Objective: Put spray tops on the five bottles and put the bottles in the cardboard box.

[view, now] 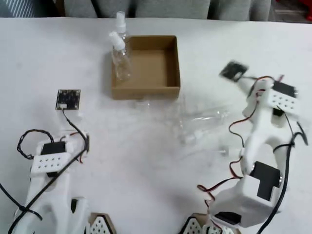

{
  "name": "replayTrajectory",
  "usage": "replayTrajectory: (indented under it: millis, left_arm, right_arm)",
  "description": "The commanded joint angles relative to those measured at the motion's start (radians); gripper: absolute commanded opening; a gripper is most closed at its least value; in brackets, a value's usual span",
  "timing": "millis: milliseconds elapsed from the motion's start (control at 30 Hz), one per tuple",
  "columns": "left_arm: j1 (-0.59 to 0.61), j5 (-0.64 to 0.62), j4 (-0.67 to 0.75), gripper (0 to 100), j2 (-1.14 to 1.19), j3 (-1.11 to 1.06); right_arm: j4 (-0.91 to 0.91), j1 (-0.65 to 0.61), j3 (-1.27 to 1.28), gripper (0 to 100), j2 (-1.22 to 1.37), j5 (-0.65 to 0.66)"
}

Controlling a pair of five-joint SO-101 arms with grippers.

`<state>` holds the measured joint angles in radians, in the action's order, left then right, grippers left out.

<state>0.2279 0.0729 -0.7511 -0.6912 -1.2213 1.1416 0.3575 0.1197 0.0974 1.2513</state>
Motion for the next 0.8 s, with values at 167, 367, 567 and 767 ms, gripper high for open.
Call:
replayTrajectory:
  millis: [167, 367, 567, 767]
  left_arm:
    - [0.01, 0.006, 0.021, 3, 0.001, 0.005]
    - [0.01, 0.006, 0.021, 3, 0.001, 0.005]
    - [0.01, 0.005, 0.021, 3, 0.001, 0.005]
    - [0.015, 0.005, 0.02, 3, 0.001, 0.005]
  right_arm:
    - [0.173, 0.041, -0.181, 1.6, -0.058, -0.542]
    - [0.386, -0.116, -0.247, 1.6, -0.062, -0.87]
    - [0.521, -0.432, -0.342, 1.8, -0.058, -1.281]
    - [0.481, -0.763, -0.381, 5.6, -0.048, -1.606]
